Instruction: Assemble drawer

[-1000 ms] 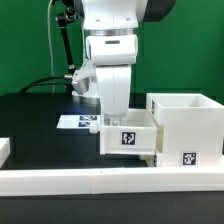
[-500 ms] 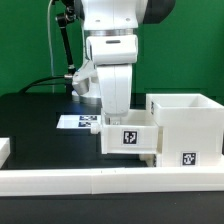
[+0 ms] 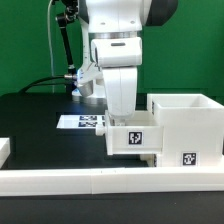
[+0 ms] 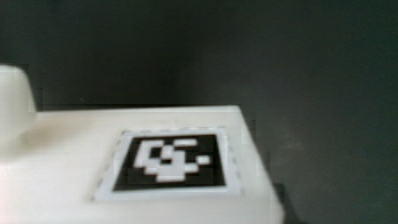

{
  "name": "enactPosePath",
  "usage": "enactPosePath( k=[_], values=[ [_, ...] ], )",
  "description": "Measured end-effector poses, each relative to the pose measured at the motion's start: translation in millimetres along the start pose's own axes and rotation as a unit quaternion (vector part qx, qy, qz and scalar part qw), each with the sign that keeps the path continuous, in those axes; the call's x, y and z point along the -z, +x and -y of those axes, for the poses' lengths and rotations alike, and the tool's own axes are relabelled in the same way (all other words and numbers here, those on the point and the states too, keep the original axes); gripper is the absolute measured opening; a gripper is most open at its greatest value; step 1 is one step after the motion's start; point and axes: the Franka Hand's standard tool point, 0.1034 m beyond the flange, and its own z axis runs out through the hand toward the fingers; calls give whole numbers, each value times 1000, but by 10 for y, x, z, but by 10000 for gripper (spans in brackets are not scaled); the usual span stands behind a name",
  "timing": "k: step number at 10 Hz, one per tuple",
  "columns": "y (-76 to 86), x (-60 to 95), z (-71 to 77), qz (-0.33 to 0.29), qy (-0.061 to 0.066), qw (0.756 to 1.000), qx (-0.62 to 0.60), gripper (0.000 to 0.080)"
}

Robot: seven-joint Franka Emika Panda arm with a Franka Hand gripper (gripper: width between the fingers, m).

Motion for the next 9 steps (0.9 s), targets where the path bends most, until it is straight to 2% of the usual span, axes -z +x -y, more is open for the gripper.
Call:
enactPosePath(
  k=[6,9],
  values=[
    [8,11,-19,4,-3,1000,0,41],
    [123,-17,-41,3,-2,1000,-12,41]
  ],
)
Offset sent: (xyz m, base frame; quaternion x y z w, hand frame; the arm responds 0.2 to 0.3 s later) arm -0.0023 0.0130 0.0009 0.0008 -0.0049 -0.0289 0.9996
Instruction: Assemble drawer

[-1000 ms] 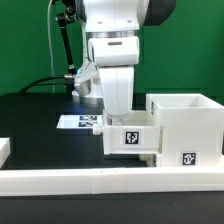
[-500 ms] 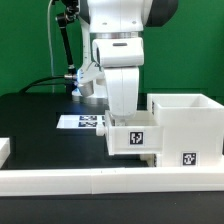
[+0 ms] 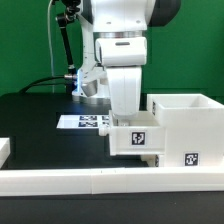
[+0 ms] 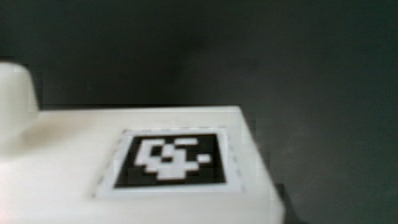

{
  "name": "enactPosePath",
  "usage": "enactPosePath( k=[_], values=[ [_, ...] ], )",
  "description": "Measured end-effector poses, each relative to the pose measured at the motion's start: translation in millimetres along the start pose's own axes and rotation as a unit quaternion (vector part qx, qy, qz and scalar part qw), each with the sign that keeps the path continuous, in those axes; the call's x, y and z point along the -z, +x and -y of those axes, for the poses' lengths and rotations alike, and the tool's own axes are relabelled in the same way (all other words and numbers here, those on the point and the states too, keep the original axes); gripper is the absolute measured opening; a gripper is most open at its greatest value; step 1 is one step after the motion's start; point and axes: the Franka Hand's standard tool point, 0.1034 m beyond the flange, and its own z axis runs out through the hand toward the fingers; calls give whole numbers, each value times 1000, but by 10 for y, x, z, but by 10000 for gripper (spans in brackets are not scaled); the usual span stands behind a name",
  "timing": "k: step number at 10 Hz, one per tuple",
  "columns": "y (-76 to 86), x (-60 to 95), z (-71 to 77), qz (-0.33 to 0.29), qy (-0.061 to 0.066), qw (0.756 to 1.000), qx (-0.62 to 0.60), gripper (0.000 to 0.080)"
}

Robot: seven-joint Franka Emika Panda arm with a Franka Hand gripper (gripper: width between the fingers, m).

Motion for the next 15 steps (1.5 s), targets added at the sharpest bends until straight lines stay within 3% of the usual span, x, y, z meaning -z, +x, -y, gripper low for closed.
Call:
enactPosePath(
  k=[7,8,9,10,11,12,13,15],
  values=[
    [-16,-11,-3,-2,-4,1000,-4,41],
    [-11,30,-22,-1,-7,1000,-6,119],
    [-2,105,-47,0,-10,1000,-7,305],
    [0,186,-51,3,-8,1000,-7,442],
    [-5,259,-60,5,-6,1000,-6,442],
    [-6,375,-109,8,0,1000,-5,604],
    [-38,485,-182,10,-4,1000,-7,635],
    [-280,538,-240,14,0,1000,7,647]
  ],
)
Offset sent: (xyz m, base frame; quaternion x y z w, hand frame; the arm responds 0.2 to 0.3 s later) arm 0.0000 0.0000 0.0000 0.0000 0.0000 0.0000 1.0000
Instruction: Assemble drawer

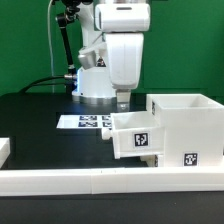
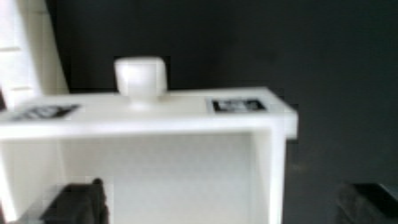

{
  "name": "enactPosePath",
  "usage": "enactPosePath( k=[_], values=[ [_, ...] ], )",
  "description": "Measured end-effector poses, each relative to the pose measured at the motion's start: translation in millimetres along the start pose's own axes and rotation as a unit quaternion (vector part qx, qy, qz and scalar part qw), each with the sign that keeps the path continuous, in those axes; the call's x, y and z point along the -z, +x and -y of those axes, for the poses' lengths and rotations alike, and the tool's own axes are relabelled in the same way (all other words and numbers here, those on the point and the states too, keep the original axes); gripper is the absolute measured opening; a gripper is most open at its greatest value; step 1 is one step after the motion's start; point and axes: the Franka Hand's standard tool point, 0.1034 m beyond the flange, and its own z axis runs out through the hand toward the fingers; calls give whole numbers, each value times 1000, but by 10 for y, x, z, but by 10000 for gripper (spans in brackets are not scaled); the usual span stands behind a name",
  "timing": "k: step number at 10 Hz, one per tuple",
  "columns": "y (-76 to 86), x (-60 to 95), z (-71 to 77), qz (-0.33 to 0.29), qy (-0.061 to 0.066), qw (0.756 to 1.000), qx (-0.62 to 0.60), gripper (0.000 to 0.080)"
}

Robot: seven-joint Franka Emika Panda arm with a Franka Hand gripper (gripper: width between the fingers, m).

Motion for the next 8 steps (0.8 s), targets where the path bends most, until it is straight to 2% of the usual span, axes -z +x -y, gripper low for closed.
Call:
enactPosePath(
  k=[1,2,3,6,7,8],
  values=[
    [-125,-16,-42,0,8,1000,7,647],
    [-203,-2,-147,-1,17,1000,7,648],
    [-250,-9,-230,-3,14,1000,12,648],
    [-301,-75,-194,-13,19,1000,20,648],
    [-360,-230,-135,-51,27,998,23,648],
    [-385,-312,-167,-67,28,997,15,648]
  ],
)
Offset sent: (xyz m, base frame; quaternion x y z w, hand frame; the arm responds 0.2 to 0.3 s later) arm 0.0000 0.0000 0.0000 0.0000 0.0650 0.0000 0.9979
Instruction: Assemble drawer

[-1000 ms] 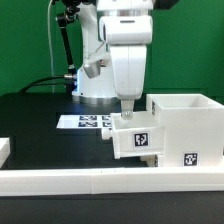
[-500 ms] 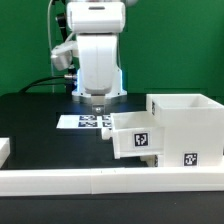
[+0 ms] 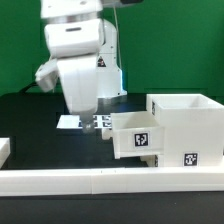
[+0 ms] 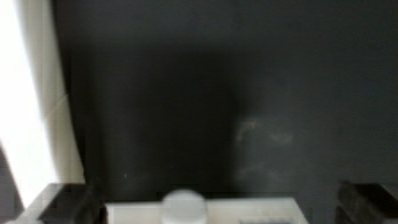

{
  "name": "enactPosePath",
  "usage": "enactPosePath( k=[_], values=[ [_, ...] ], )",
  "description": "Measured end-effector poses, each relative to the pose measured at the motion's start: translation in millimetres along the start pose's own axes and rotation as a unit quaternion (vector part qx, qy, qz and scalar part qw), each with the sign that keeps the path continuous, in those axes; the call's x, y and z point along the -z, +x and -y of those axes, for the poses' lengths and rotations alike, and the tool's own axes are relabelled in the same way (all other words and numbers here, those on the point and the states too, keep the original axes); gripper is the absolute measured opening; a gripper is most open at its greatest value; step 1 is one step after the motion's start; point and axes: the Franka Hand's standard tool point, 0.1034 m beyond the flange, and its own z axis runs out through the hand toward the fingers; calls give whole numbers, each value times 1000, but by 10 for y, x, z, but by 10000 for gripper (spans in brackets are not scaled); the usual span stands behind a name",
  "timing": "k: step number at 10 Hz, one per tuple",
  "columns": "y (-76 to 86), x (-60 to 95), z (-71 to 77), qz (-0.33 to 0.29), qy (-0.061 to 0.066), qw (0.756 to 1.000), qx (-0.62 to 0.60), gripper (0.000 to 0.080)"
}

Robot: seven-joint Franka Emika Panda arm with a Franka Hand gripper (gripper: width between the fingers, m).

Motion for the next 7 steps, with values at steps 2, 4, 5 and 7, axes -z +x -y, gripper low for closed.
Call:
enactPosePath(
  k=[2,4,5,7],
  values=[
    [55,-126,-57,-30,3,999,10,648],
    [162,-161,-94,-45,3,999,5,648],
    [321,-169,-120,-48,0,999,1,648],
    [474,-170,-136,-49,2,999,-19,648]
  ],
)
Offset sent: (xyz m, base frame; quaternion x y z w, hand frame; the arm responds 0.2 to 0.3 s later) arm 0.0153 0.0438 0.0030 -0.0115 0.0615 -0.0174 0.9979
